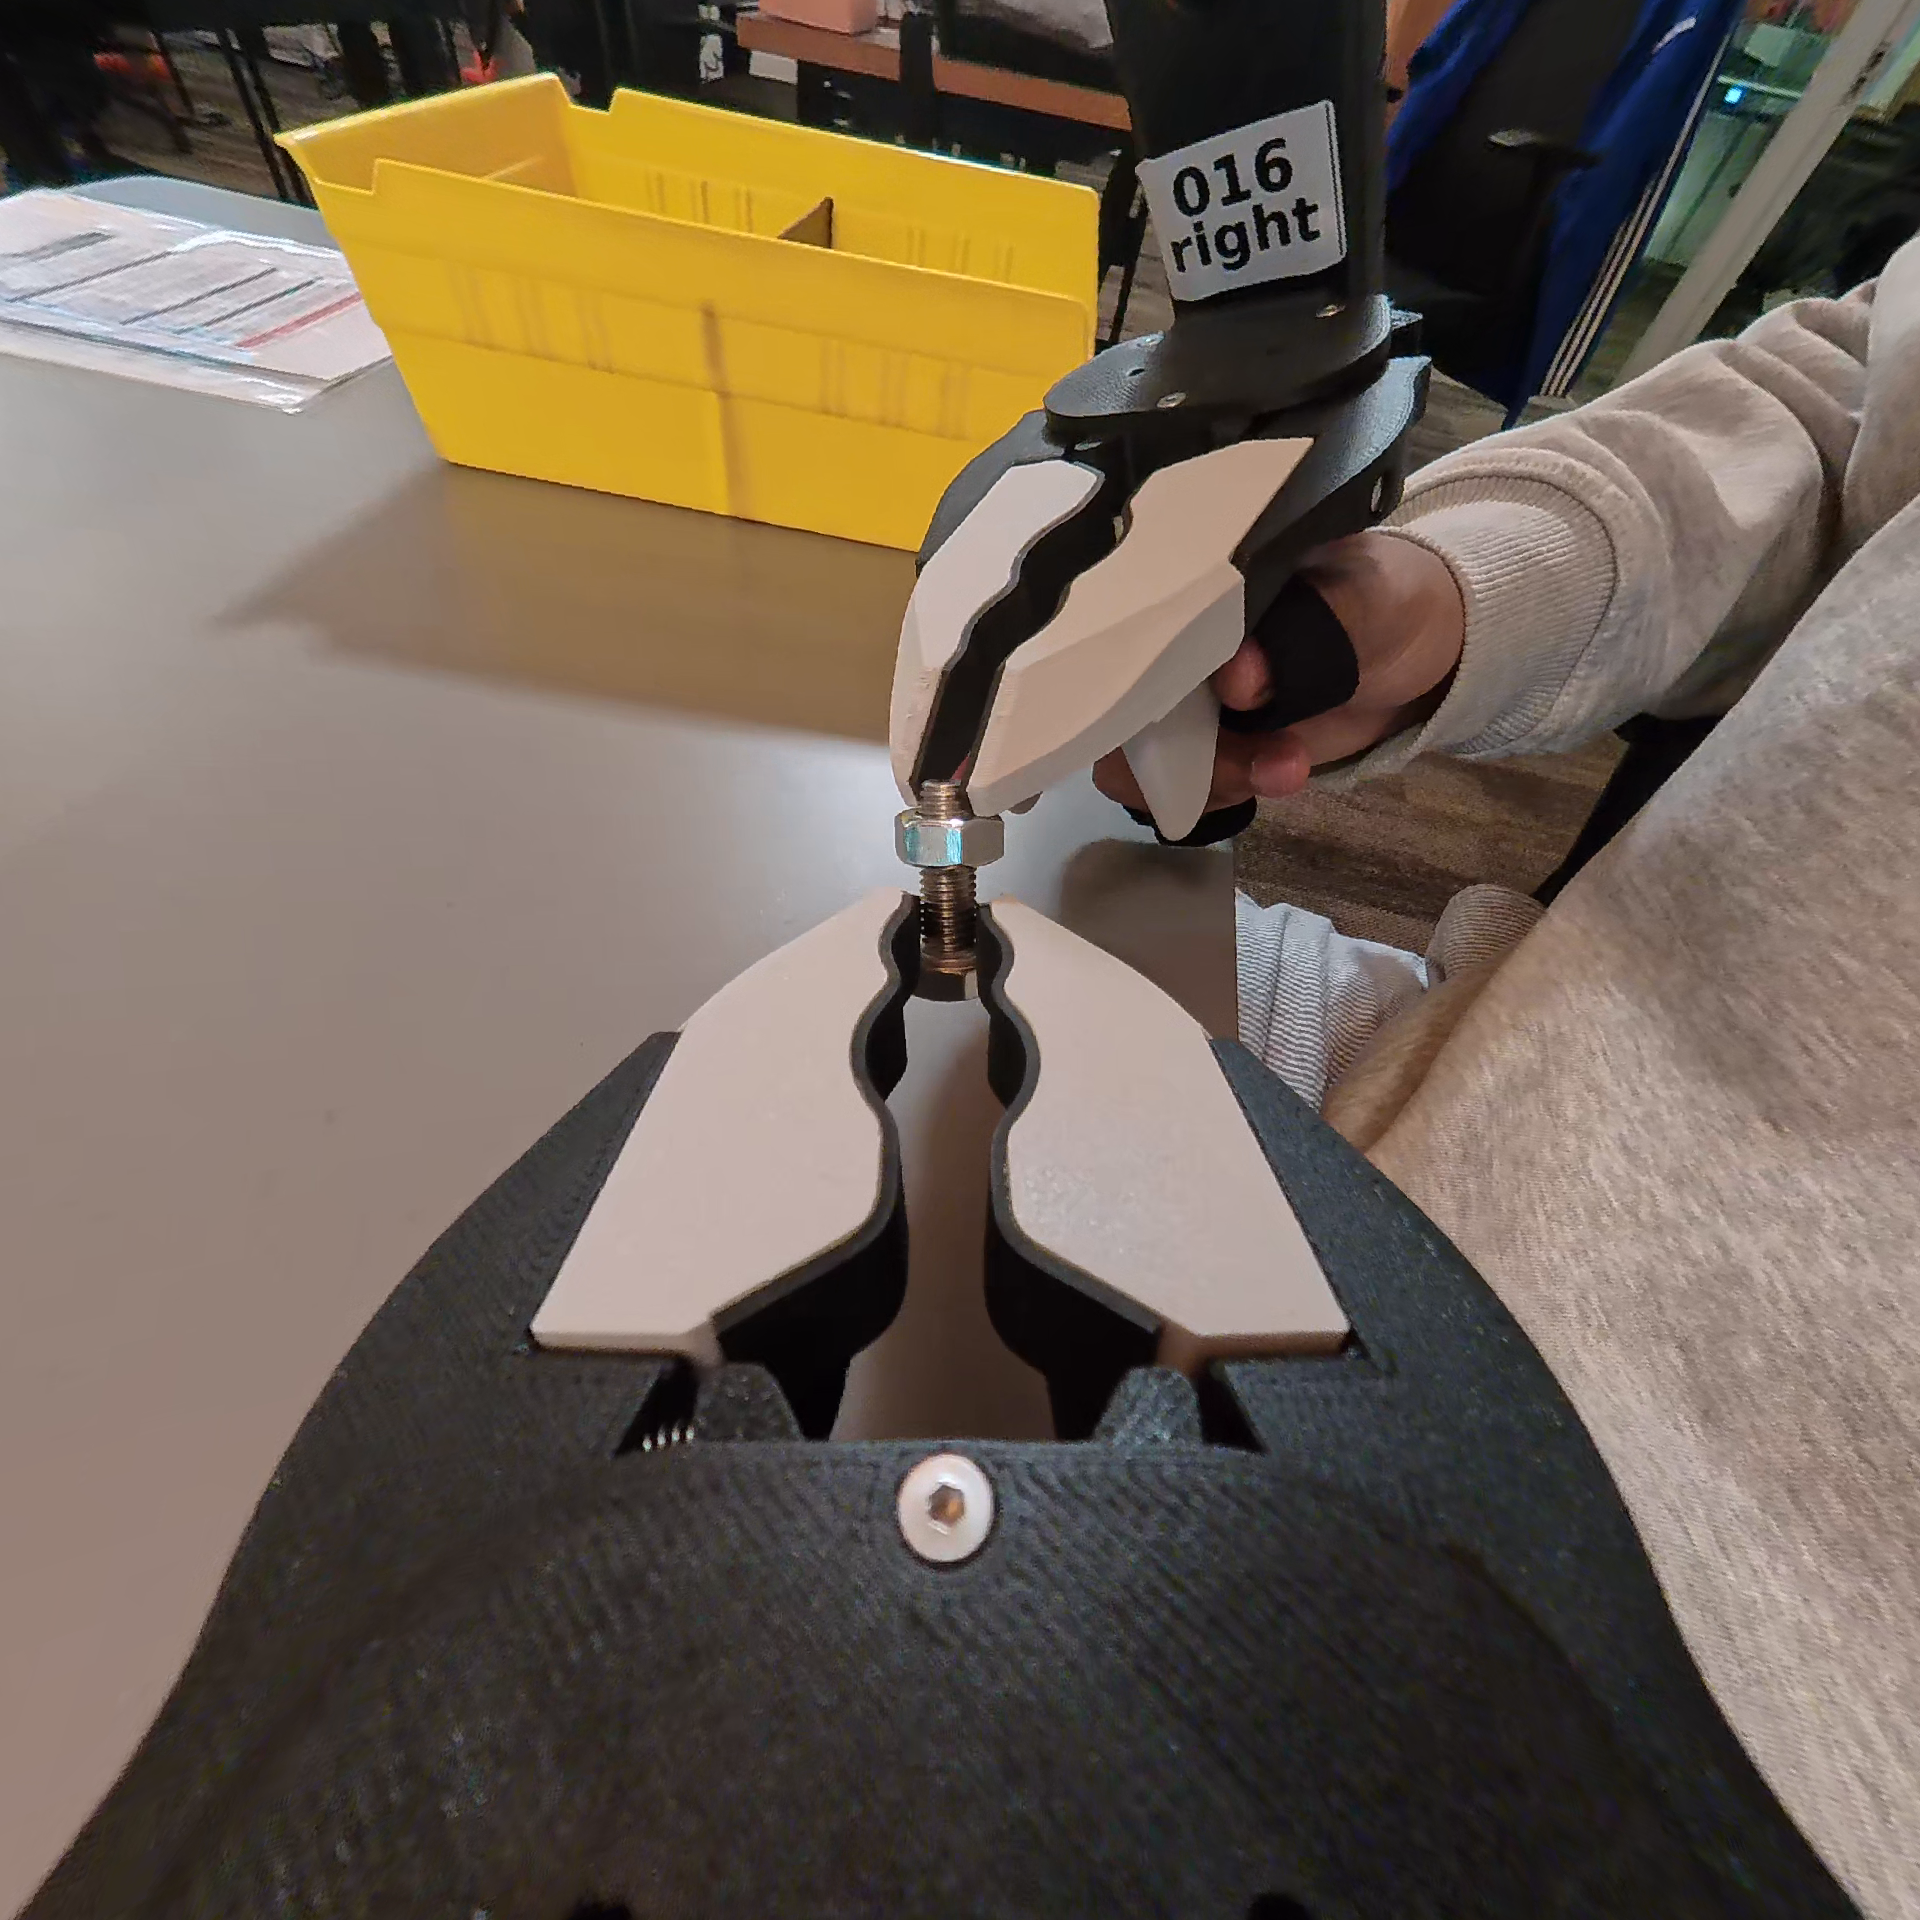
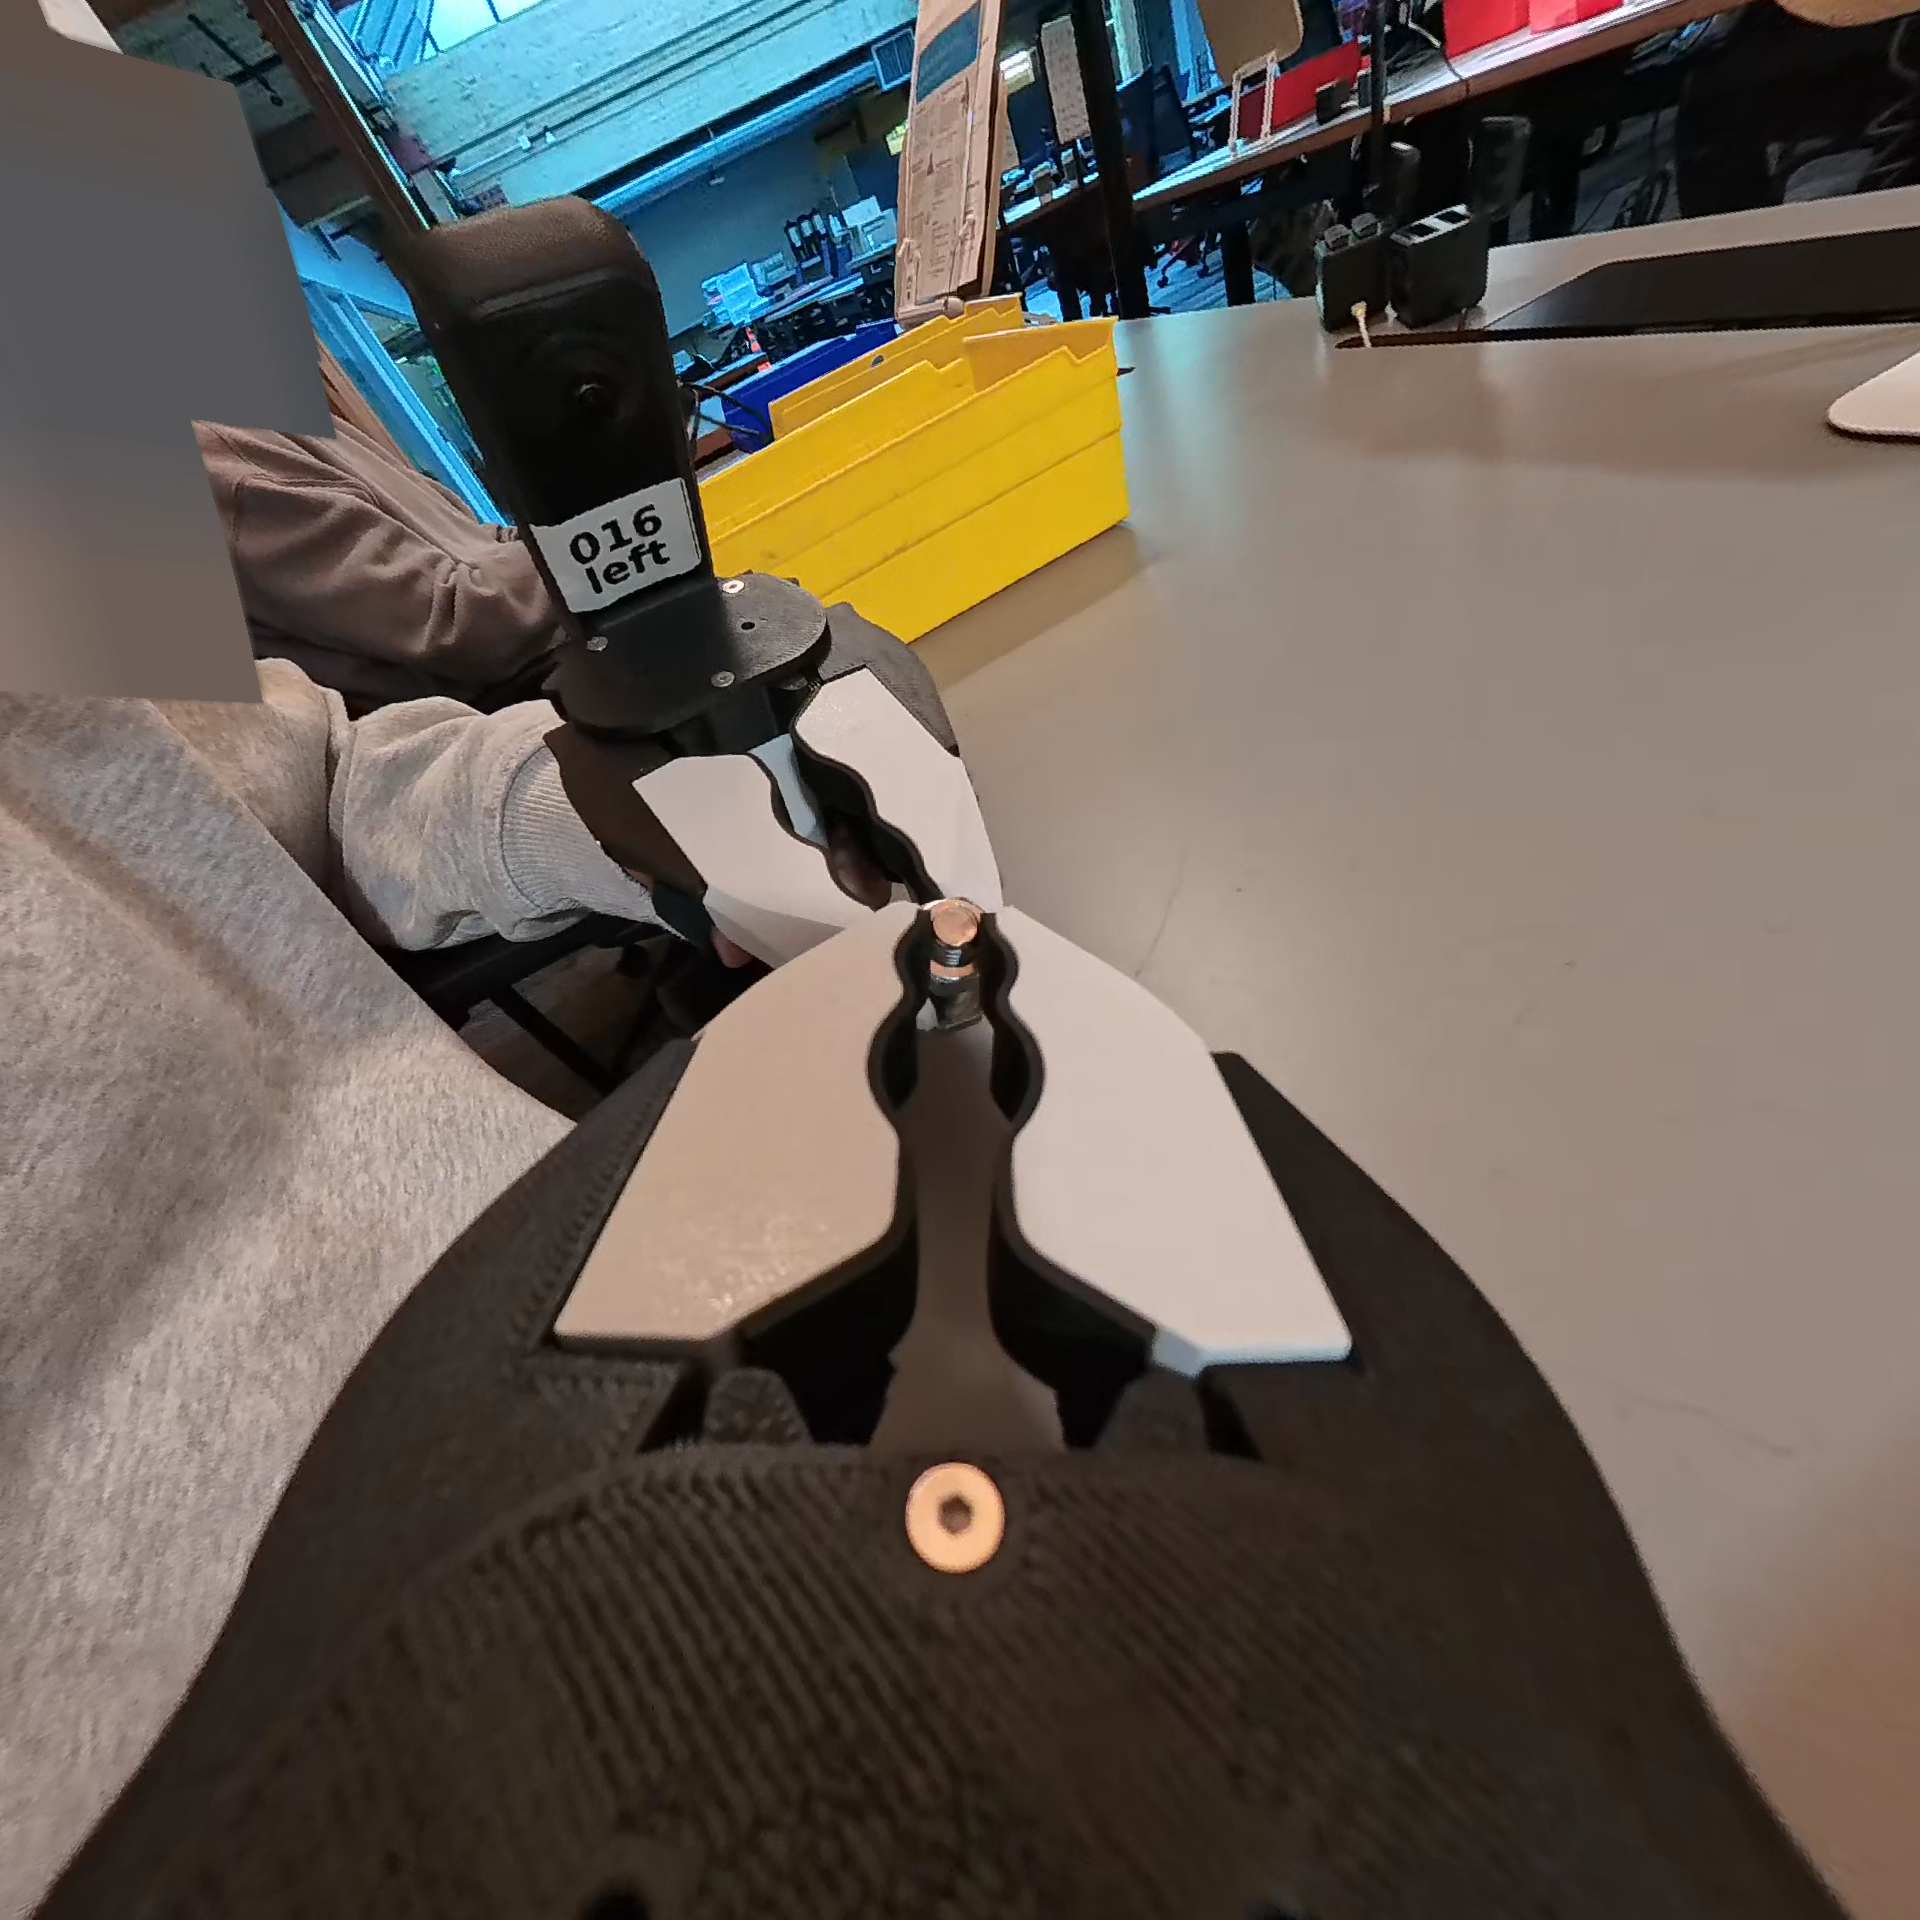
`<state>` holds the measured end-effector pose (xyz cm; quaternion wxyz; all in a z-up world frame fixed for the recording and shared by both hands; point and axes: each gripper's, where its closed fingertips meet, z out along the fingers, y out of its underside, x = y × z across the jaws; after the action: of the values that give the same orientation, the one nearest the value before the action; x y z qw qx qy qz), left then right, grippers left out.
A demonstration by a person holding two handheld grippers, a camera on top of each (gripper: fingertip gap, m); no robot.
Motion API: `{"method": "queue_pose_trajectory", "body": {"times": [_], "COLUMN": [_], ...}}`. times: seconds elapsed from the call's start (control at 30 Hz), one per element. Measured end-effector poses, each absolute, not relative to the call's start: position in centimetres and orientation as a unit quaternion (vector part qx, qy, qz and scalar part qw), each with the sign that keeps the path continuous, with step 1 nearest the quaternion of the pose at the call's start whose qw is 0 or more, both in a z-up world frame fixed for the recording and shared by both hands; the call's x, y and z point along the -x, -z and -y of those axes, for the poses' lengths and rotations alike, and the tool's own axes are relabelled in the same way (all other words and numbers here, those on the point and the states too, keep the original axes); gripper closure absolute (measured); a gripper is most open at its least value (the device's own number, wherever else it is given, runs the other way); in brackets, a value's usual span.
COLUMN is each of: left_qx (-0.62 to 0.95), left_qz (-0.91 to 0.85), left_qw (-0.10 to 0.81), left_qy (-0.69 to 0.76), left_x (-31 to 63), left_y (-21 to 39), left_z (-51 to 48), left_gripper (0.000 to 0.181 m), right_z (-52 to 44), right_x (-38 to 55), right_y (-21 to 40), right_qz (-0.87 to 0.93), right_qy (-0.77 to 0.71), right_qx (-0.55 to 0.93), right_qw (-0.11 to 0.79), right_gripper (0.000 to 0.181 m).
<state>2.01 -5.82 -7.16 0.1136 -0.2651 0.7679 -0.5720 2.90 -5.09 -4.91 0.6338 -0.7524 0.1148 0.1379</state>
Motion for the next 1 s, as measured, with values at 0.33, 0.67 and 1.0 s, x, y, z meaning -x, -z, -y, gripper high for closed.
{"method": "queue_pose_trajectory", "body": {"times": [0.33,0.67,1.0], "left_qx": [0.257,0.258,0.272], "left_qz": [-0.787,-0.789,-0.777], "left_qw": [0.127,0.133,0.134], "left_qy": [0.547,0.542,0.552], "left_x": [-1.88,-1.96,-2.33], "left_y": [7.84,7.91,7.61], "left_z": [6.26,6.28,5.87], "left_gripper": [0.143,0.154,0.162], "right_z": [5.23,5.29,5.42], "right_x": [-3.18,-2.89,-3.38], "right_y": [4.54,4.06,4.02], "right_qz": [-0.122,-0.113,-0.133], "right_qy": [-0.145,-0.144,-0.159], "right_qx": [0.744,0.741,0.731], "right_qw": [0.64,0.646,0.651], "right_gripper": [0.173,0.173,0.173]}}
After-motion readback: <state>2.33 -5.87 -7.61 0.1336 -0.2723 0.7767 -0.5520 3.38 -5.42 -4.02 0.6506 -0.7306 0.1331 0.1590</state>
